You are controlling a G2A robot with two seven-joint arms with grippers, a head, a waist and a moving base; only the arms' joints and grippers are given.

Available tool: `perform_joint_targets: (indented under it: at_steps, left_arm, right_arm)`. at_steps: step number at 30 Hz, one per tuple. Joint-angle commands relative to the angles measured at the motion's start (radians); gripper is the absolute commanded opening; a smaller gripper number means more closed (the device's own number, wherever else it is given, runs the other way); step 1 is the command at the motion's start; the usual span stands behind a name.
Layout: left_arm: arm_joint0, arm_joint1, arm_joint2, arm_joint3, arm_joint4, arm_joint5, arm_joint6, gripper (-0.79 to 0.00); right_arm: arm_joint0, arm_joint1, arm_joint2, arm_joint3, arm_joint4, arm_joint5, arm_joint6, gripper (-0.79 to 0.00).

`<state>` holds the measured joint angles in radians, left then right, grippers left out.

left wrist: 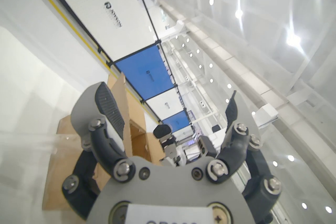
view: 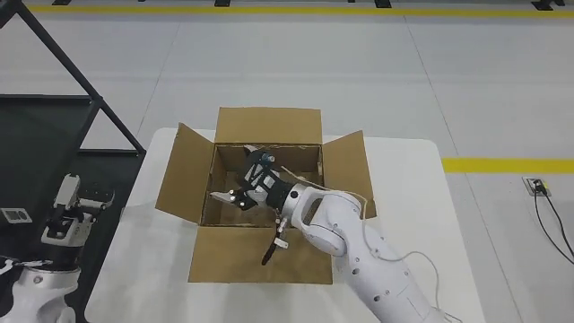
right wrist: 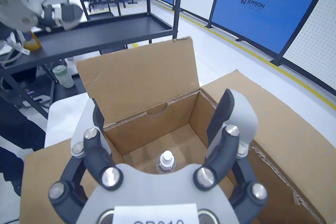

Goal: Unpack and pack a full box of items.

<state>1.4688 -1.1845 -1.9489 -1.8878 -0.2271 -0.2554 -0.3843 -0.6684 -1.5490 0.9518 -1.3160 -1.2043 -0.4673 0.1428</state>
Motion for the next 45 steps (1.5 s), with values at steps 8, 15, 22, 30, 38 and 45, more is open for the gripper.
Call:
perform_joint_targets:
  at_steps: [8,15,22,30,38,45]
  left_arm:
    - [-0.054,0.013,0.098,0.009,0.097,0.045,-0.146,0.0]
    - [-0.064,0.015,0.162,0.001,0.136,0.049,-0.175,0.0]
    - [-0.073,0.017,0.216,-0.011,0.167,0.052,-0.186,0.0]
    - [-0.102,0.019,0.289,-0.009,0.211,0.066,-0.201,0.0]
    - [-0.152,0.018,0.368,0.01,0.239,0.085,-0.211,0.0]
    - [-0.2,0.017,0.431,0.053,0.273,0.1,-0.221,0.0]
  right_arm:
    - [-0.217,0.069,0.299,-0.2,0.159,-0.148,-0.033,0.0]
    - [-0.386,0.113,0.524,-0.365,0.404,-0.232,0.077,0.0]
    - [-0.403,0.119,0.554,-0.377,0.445,-0.238,0.102,0.0]
    - [-0.414,0.121,0.567,-0.376,0.492,-0.221,0.091,0.0]
    - [-0.368,0.159,0.694,-0.264,0.831,-0.116,0.383,0.0]
    - [-0.297,0.186,0.714,-0.164,0.947,-0.003,0.626,0.0]
